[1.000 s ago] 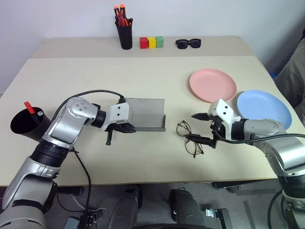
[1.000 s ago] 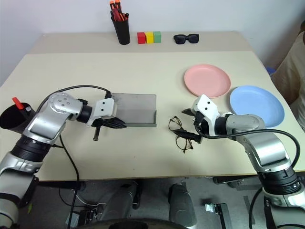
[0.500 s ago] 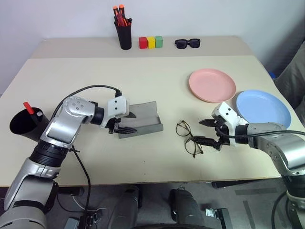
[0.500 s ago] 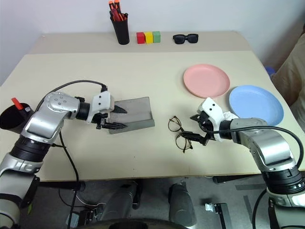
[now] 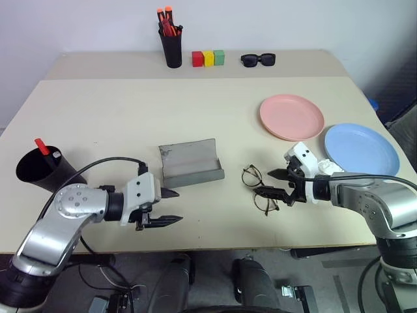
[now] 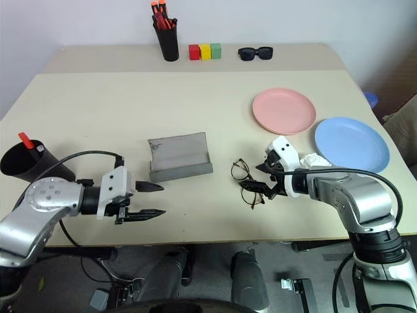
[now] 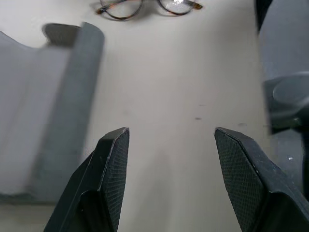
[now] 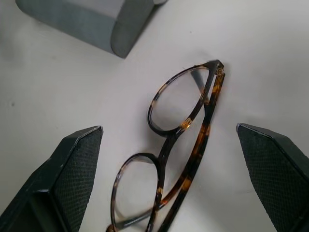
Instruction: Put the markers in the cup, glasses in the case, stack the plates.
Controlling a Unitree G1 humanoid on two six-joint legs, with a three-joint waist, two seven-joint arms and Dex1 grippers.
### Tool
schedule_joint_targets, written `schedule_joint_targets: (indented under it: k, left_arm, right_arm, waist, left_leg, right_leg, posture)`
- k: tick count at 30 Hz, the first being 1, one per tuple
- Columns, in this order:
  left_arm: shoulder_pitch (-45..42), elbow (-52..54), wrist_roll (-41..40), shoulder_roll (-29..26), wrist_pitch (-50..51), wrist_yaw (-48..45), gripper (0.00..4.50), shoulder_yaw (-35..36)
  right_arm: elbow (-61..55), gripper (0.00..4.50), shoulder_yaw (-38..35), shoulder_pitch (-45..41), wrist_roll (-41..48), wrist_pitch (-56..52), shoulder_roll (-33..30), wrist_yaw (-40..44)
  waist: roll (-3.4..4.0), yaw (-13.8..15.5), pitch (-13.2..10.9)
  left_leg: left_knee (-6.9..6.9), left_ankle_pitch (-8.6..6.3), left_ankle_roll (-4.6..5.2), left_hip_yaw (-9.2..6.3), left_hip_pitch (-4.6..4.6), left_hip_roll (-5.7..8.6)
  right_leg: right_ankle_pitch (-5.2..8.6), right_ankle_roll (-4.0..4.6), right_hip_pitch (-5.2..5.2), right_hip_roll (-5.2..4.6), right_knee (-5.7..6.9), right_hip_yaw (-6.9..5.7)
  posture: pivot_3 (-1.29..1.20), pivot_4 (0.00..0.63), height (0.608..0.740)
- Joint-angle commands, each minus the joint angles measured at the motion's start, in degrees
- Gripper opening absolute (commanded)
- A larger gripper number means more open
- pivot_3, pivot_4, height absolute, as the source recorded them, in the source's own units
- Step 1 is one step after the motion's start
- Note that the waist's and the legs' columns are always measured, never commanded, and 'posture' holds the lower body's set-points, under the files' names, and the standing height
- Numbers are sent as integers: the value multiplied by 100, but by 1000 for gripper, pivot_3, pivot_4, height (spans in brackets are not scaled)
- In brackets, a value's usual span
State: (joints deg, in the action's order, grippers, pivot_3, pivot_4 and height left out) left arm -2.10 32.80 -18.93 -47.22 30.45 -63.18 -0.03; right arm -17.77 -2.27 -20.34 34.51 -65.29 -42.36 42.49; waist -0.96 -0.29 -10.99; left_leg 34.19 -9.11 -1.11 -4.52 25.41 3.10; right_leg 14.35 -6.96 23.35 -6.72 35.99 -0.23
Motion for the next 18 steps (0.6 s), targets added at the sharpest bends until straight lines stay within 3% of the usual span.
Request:
schedule_joint_targets:
  k: [1, 5, 11, 18]
  left_arm:
    - [277, 444, -120, -74, 153, 284, 2832, 174]
    - [472, 621, -156, -61, 288, 551, 2897, 168]
    - [585, 666, -228, -41, 366, 815, 2897, 213]
    - [598, 655, -335, -83, 386, 923, 2897, 201]
  right_arm:
    - [40, 4500, -195, -210, 173, -204, 40, -87]
    - [147, 3215, -118, -264, 158, -327, -8, -94]
    - [152, 30, -27, -227, 121, -391, -83, -63]
    - [87, 30, -18, -215, 107, -415, -89, -83]
  waist:
    - [0, -8, 0]
    - [0, -7, 0]
    - [1, -25, 0]
    - [1, -23, 1]
  left_leg:
    - [0, 0, 0, 0, 0, 0]
    - [-1, 0, 0, 2, 0, -1]
    - [-2, -1, 1, 3, 0, -1]
    - [-2, -2, 1, 4, 0, -1]
  right_leg:
    - [1, 2, 0, 0, 1, 0]
    - [2, 4, 1, 0, 0, -1]
    - [3, 4, 2, 1, 0, -1]
    - [4, 5, 1, 0, -4, -1]
  posture:
    - [0, 150, 740]
    - [0, 150, 740]
    - [0, 150, 740]
    - [0, 150, 740]
